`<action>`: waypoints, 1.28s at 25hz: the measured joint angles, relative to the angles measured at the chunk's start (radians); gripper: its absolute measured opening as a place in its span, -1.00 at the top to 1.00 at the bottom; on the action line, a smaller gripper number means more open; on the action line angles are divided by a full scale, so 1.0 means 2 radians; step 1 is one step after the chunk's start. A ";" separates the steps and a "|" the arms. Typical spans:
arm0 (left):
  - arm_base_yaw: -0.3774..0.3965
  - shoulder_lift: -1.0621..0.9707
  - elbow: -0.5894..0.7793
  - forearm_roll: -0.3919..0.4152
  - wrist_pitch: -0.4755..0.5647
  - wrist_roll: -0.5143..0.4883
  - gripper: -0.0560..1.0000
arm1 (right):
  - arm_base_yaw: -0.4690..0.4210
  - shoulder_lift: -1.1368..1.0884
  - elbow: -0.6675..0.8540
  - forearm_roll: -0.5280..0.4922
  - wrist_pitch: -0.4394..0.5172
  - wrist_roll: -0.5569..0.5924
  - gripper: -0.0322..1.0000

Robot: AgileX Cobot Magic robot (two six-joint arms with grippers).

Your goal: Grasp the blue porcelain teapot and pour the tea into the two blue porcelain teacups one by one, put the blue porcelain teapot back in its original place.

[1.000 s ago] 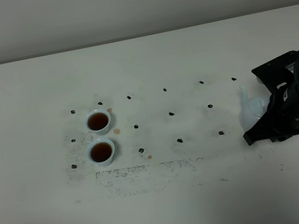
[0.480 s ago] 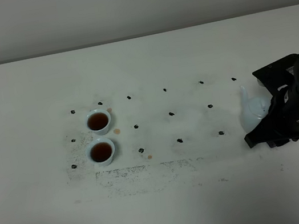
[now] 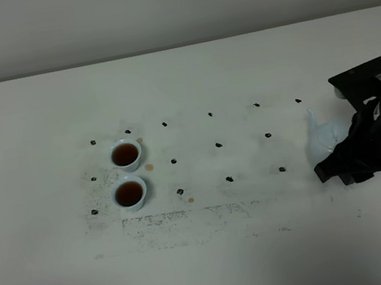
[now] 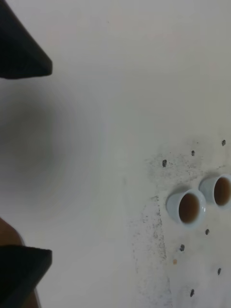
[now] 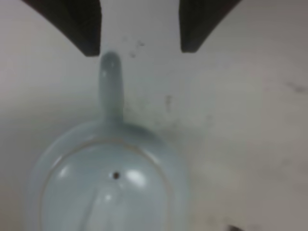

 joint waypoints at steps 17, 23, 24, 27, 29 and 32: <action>0.000 0.000 0.000 0.000 0.000 0.000 -0.39 | -0.160 -0.325 0.050 -0.029 0.208 -0.013 0.23; 0.000 0.000 0.000 0.000 0.000 0.000 -0.39 | -0.160 -0.500 0.111 0.007 0.213 -0.048 0.23; 0.000 0.000 0.000 0.000 0.000 0.000 -0.39 | -0.160 -0.520 0.116 0.013 0.214 -0.056 0.23; 0.000 0.000 0.000 0.000 0.000 0.000 -0.39 | -0.160 -0.584 0.132 0.017 0.214 -0.070 0.23; 0.000 0.000 0.000 0.000 0.000 0.000 -0.39 | -0.160 -0.617 0.147 0.022 0.214 -0.076 0.23; 0.000 0.000 0.000 0.000 0.000 0.000 -0.39 | -0.160 -0.665 0.173 0.039 0.205 -0.086 0.23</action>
